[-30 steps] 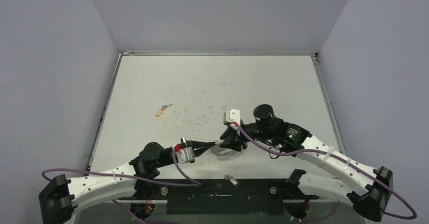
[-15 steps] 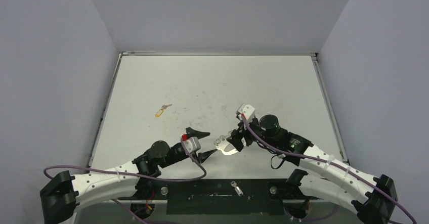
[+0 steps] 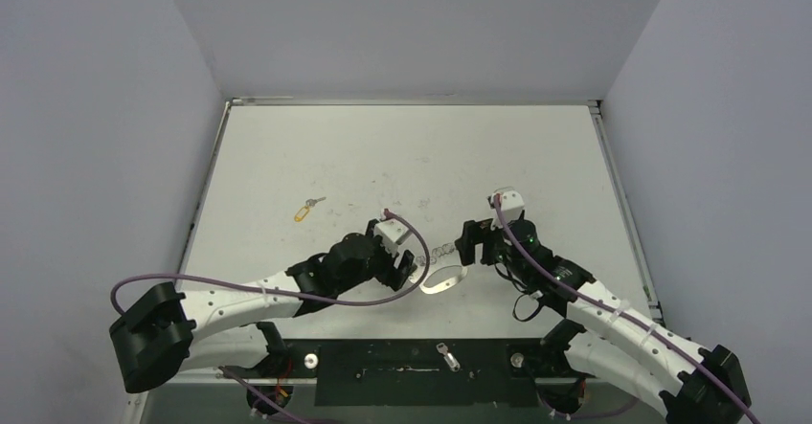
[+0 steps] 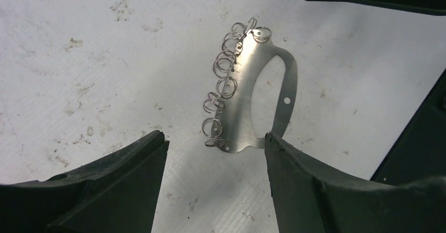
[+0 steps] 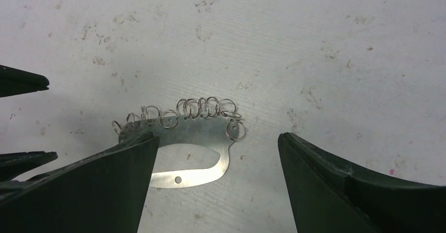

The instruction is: Put the keys on the keyring

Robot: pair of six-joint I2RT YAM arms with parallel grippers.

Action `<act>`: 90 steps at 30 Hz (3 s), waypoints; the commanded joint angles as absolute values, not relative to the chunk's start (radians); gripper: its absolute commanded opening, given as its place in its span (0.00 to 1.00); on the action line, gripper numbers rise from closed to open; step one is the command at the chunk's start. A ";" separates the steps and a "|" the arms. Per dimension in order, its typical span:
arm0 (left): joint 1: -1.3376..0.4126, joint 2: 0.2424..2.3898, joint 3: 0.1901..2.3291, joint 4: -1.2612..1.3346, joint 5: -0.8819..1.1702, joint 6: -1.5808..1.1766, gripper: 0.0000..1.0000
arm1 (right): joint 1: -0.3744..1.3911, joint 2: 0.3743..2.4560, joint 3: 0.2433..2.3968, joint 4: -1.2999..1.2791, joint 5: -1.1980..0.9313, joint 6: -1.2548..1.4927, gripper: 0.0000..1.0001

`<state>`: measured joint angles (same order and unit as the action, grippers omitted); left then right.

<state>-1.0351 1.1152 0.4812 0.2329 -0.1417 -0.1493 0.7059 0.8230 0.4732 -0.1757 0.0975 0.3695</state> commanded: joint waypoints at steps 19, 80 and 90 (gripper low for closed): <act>-0.706 1.159 0.422 0.241 0.146 -0.498 0.58 | 0.857 1.329 0.678 0.062 -0.140 0.539 0.40; -0.703 1.086 0.307 0.391 0.183 -0.441 0.38 | 1.045 1.657 0.997 -0.283 0.056 0.315 0.23; -0.702 1.098 0.310 0.366 0.173 -0.460 0.37 | 1.044 1.634 0.976 -0.282 0.032 0.354 0.28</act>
<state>-0.7033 1.1027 0.2996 0.3470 0.1841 -0.4557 1.0306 1.6730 0.9649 -0.2672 0.0200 0.3477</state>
